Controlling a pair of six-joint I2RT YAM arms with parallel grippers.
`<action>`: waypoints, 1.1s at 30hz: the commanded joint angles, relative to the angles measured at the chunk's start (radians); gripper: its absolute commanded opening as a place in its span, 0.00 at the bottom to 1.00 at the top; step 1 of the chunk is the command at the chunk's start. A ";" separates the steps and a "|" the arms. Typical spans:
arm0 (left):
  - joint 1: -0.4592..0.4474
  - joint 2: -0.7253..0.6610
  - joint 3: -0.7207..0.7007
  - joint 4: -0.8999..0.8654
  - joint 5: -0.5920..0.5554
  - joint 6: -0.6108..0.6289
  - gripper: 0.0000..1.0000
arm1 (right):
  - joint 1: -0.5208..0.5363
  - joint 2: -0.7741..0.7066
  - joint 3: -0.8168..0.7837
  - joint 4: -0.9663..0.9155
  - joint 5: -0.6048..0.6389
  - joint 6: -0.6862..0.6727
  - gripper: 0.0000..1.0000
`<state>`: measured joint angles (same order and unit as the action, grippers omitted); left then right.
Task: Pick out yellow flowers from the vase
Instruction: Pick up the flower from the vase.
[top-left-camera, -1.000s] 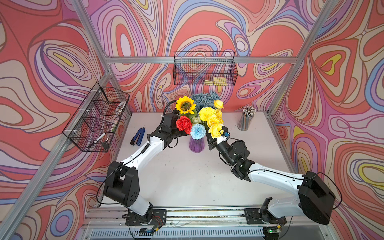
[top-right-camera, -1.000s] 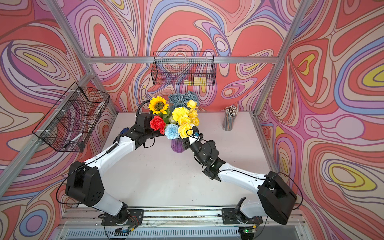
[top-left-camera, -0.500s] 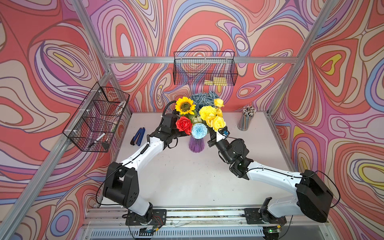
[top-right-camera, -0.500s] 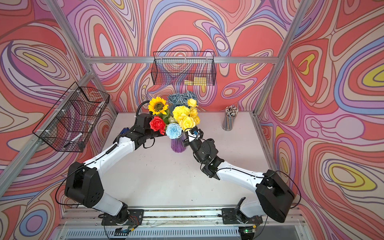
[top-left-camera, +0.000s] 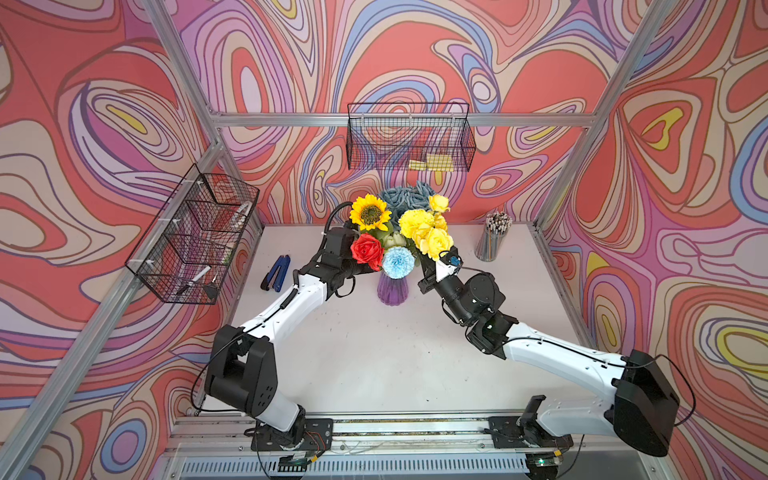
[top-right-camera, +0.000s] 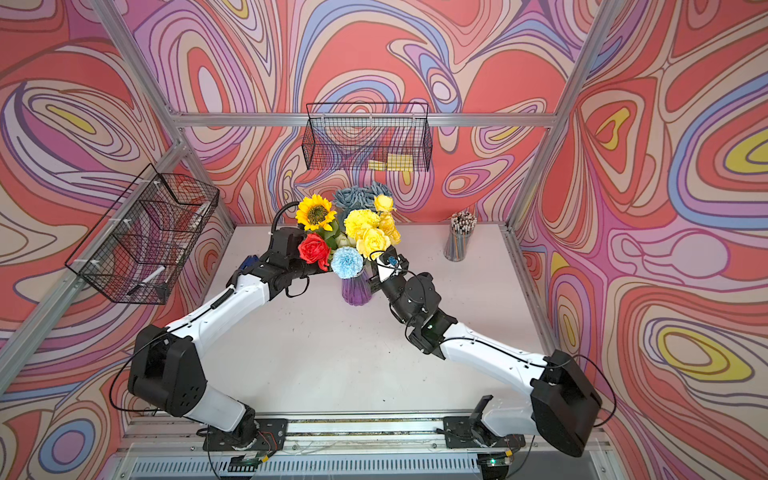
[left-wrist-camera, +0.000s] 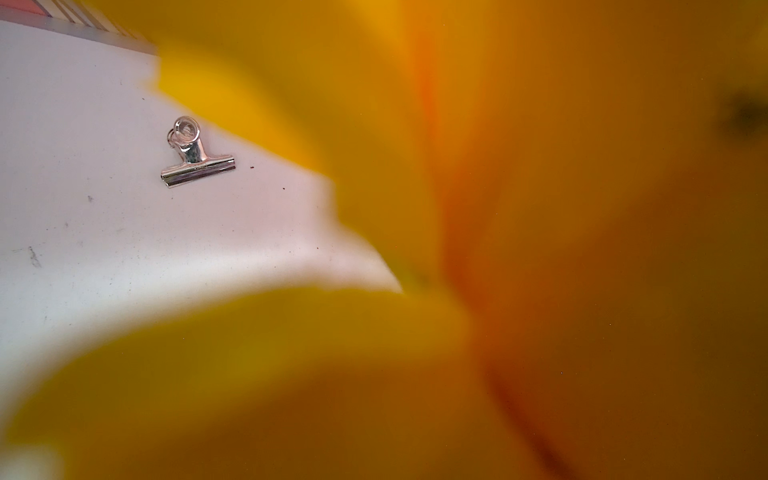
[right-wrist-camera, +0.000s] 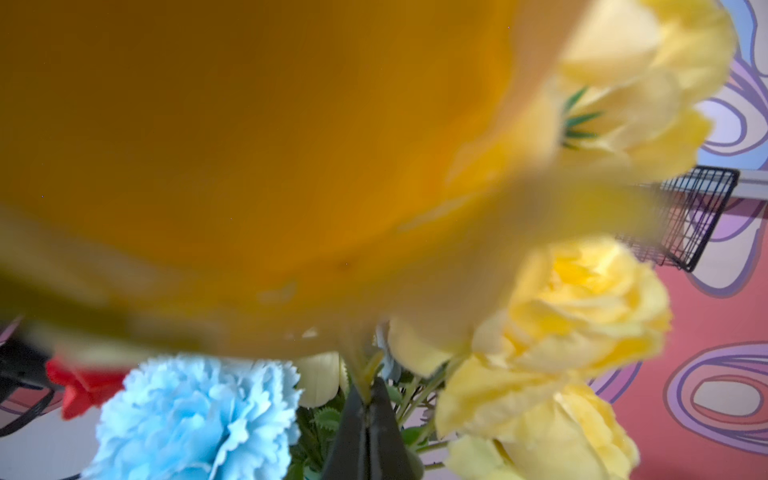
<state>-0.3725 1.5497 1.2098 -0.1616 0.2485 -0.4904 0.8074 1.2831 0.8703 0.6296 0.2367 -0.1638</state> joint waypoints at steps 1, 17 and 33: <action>0.002 -0.023 -0.001 -0.078 -0.022 0.023 0.70 | 0.007 -0.053 0.070 -0.128 -0.046 0.027 0.00; 0.001 -0.014 -0.013 -0.059 -0.002 0.017 0.70 | 0.007 -0.095 0.197 -0.335 -0.007 0.014 0.00; 0.001 -0.029 -0.016 -0.057 -0.010 0.018 0.69 | 0.006 -0.099 0.332 -0.390 -0.016 -0.036 0.00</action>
<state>-0.3725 1.5440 1.2098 -0.1753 0.2497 -0.4896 0.8074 1.1728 1.1484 0.2447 0.2199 -0.1722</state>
